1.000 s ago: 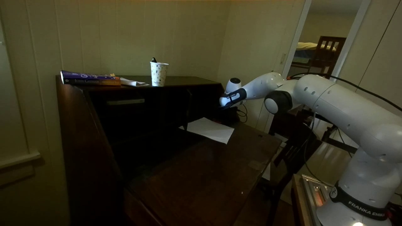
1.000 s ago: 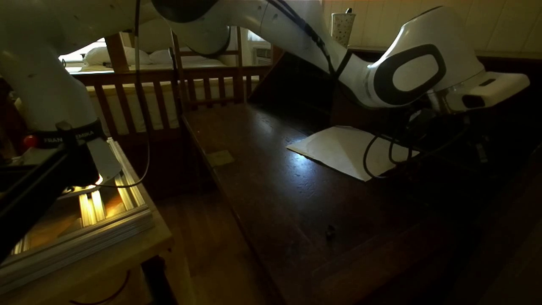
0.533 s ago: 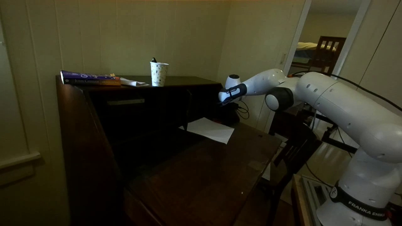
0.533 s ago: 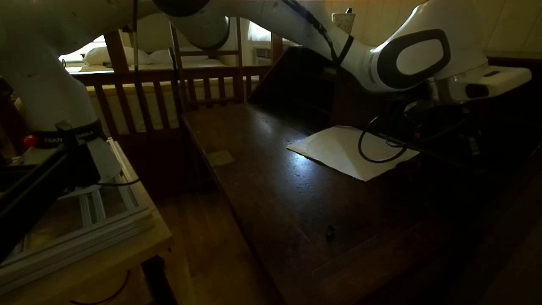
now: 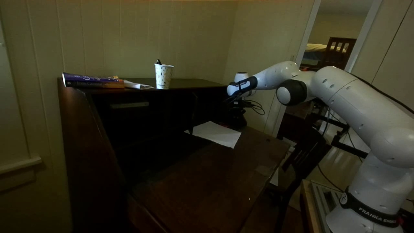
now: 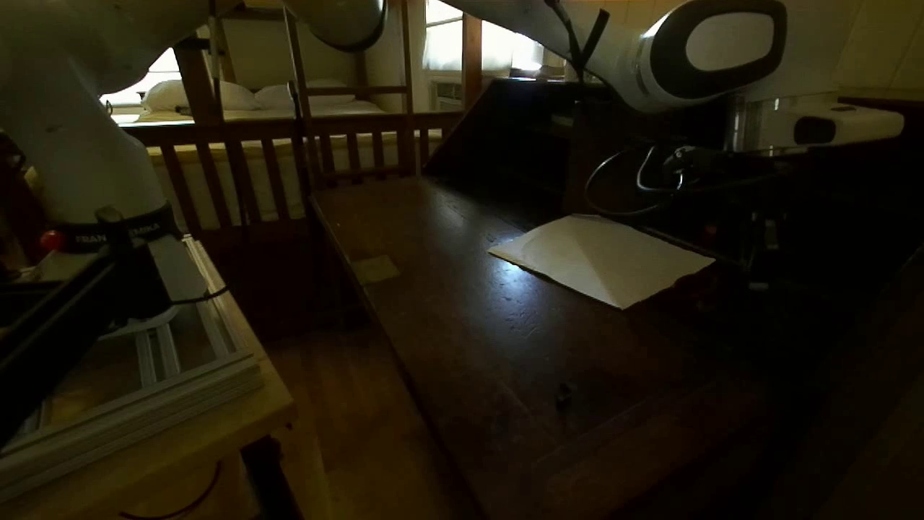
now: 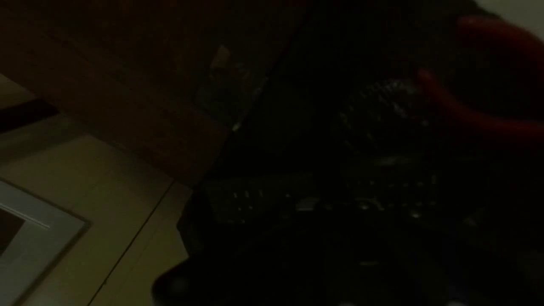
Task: Move the remote control to the left.
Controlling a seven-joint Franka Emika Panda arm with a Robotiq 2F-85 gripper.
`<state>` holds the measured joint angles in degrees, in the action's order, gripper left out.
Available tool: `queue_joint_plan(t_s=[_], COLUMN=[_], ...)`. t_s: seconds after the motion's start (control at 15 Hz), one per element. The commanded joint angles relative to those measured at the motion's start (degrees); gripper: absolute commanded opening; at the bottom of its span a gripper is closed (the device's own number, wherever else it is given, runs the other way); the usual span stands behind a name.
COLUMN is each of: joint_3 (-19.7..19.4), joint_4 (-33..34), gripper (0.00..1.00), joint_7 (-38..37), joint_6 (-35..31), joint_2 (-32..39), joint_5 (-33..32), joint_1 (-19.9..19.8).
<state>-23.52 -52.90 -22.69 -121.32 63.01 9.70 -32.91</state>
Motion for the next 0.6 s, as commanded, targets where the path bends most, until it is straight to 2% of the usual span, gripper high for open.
queue_joint_plan(t_s=[0.0,0.33,0.53], joint_3=[1.27,5.3,6.03], joint_4=[-5.75,-7.28,-8.14], gripper=[0.0,0.0,0.0], joint_7=[2.43,4.57,4.36], joint_6=[3.8,-10.4,-19.76], joint_2=[-5.44,-7.03,-5.1], joint_5=[1.11,6.07,6.45], joint_1=[0.41,-0.71,-0.67])
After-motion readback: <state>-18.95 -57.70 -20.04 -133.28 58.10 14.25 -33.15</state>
